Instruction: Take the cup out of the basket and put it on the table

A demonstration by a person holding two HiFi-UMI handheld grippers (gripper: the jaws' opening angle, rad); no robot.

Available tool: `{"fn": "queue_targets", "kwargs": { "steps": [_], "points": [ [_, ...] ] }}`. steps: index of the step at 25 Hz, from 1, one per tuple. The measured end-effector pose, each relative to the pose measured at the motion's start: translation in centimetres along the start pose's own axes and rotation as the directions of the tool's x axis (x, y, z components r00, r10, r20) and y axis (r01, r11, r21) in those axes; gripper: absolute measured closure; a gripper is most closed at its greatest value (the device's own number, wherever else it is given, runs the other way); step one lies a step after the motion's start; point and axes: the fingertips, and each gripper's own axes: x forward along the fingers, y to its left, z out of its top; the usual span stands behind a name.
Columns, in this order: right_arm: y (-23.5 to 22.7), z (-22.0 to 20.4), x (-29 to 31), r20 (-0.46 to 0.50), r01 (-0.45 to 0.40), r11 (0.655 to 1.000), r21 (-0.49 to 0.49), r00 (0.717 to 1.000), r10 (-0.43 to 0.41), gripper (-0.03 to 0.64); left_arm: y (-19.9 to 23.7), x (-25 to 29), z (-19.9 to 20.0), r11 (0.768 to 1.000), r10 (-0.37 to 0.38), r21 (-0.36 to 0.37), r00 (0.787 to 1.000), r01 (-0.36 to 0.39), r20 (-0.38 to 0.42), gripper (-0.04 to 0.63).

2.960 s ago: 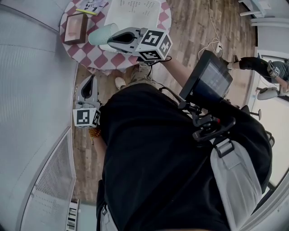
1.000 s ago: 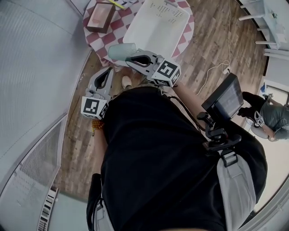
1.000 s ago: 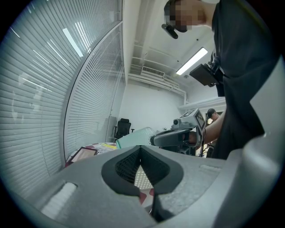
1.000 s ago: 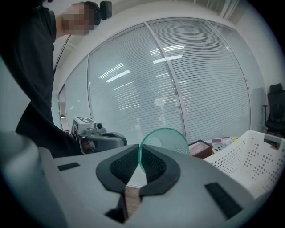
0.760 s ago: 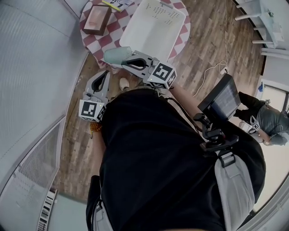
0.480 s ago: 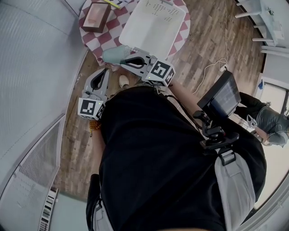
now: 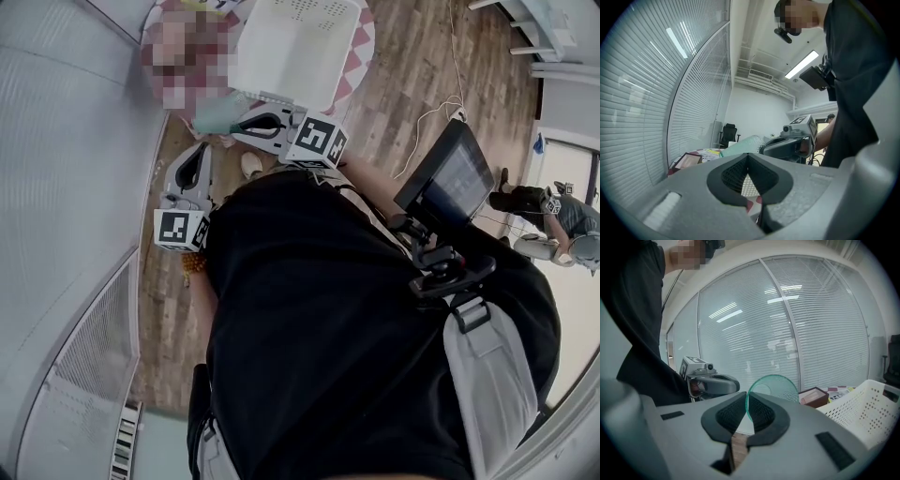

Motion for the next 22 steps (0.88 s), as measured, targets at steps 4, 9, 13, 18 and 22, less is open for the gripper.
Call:
{"fn": "queue_targets", "kwargs": {
  "steps": [4, 9, 13, 18, 22],
  "points": [
    [0.05, -0.06, -0.08, -0.004, 0.004, 1.0, 0.006, 1.0, -0.004, 0.592, -0.1, 0.09, -0.1, 1.0, -0.008, 0.004, 1.0, 0.008, -0.003, 0.589],
    [0.02, -0.03, 0.14, -0.004, 0.006, 1.0, -0.005, 1.0, -0.006, 0.592, 0.14, -0.13, 0.03, 1.0, -0.004, 0.006, 1.0, 0.004, -0.001, 0.589],
    [0.24, -0.03, 0.35, -0.012, -0.007, 1.0, -0.01, 1.0, 0.007, 0.592, 0.01, -0.19, 0.03, 1.0, 0.0, 0.007, 1.0, 0.0, -0.003, 0.589],
    [0.33, -0.17, 0.16, -0.017, -0.003, 1.0, -0.01, 1.0, 0.003, 0.592, -0.18, 0.03, -0.3, 1.0, -0.01, 0.002, 1.0, 0.01, -0.007, 0.589],
    [0.32, -0.08, 0.21, -0.014, 0.0, 1.0, -0.01, 1.0, 0.0, 0.592, -0.25, -0.09, -0.06, 1.0, -0.008, 0.004, 1.0, 0.008, -0.006, 0.589]
  ]
}}
